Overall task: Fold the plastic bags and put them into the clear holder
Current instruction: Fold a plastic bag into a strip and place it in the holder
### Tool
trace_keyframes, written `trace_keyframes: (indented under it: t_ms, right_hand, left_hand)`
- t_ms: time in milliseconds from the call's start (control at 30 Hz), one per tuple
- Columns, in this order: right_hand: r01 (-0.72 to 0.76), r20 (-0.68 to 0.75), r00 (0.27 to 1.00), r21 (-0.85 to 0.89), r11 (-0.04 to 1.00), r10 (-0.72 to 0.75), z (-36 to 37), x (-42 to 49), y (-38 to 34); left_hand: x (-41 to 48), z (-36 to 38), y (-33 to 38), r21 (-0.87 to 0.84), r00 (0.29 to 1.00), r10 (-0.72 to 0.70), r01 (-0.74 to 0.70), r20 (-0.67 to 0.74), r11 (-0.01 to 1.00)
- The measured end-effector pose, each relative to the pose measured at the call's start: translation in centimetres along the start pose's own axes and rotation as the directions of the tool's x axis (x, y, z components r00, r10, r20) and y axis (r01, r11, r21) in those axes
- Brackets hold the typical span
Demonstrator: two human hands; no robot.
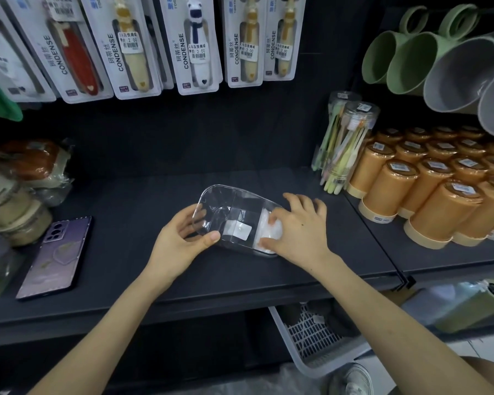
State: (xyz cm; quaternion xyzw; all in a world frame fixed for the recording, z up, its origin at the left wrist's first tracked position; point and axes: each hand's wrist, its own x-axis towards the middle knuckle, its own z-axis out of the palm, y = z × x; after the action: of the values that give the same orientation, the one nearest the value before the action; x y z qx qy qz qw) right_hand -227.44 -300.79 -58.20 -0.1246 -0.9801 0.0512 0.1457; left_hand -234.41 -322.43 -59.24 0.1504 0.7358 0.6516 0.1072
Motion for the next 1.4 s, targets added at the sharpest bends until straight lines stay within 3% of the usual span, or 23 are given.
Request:
trace_keyframes:
  t_ms: [133, 233, 400, 500, 667, 900, 1067, 1400]
  right_hand:
    - [-0.035, 0.128, 0.990, -0.124, 0.992, 0.051, -0.4, 0.3, -0.7]
    - [-0.029, 0.182, 0.982, -0.113, 0.993, 0.050, -0.7, 0.4, -0.7]
    - [-0.054, 0.347, 0.938, 0.123, 0.991, 0.008, -1.6, 0.4, 0.7]
    - [-0.071, 0.370, 0.929, 0.242, 0.968, -0.024, -1.5, 0.4, 1.3]
    - [-0.002, 0.231, 0.973, 0.109, 0.994, -0.023, -0.5, 0.1, 1.7]
    - [0.043, -0.121, 0.992, 0.166, 0.985, -0.023, -0.3, -0.4, 1.3]
    - [0.013, 0.110, 0.994, 0.114, 0.993, -0.026, 0.0, -0.3, 1.1]
    - [-0.163, 0.302, 0.945, 0.111, 0.980, 0.123, -0.7, 0.3, 0.4]
  left_hand:
    - [0.1, 0.1, 0.1, 0.003, 1.000, 0.004, -0.004, 0.006, 1.000]
    - [0.1, 0.0, 0.0, 0.008, 1.000, 0.008, -0.008, 0.006, 1.000]
    - [0.0, 0.0, 0.1, 0.014, 1.000, 0.009, -0.009, 0.014, 1.000]
    - [0.1, -0.1, -0.1, 0.022, 1.000, 0.009, -0.009, 0.018, 1.000]
    - [0.4, 0.0, -0.1, 0.037, 1.000, 0.005, -0.005, 0.016, 0.999]
    - [0.5, 0.0, -0.2, 0.043, 1.000, 0.010, -0.011, 0.023, 0.999]
    - [0.5, 0.0, -0.2, 0.048, 1.000, 0.012, -0.013, 0.020, 0.999]
    - [0.5, 0.4, 0.4, 0.095, 1.000, 0.007, -0.008, 0.010, 0.995]
